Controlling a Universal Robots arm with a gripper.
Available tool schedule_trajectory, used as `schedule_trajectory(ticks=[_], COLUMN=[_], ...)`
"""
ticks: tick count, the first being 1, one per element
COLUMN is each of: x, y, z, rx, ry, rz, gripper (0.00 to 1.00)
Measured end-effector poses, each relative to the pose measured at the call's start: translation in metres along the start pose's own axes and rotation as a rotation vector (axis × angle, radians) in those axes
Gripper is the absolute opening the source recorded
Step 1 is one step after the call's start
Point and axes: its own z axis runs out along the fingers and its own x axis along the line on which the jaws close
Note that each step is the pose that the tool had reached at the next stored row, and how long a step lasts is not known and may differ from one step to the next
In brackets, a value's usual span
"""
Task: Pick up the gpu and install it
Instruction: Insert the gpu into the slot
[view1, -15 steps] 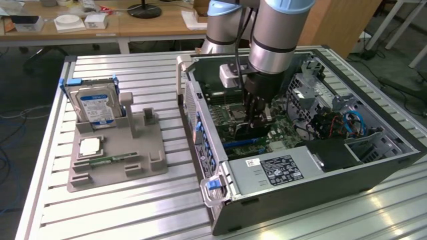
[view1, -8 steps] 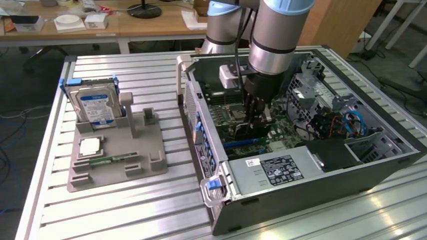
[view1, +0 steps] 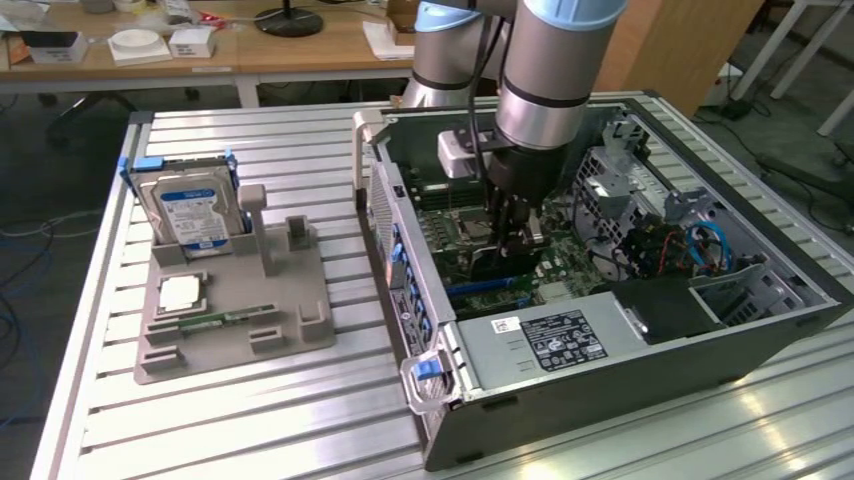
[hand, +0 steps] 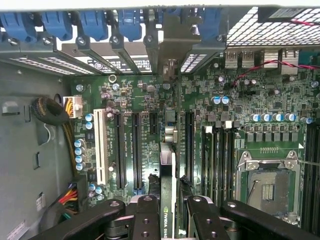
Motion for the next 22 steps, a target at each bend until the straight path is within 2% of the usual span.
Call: schedule_trajectory(ticks=[1, 22], x=[0.0, 0.0001], y=[0.0002, 0.003], z=[0.0, 0.0047], rx=[0.0017, 0.0019], ry=[-0.0002, -0.0001], rz=[0.0, 0.0], gripper=[0.26, 0.26])
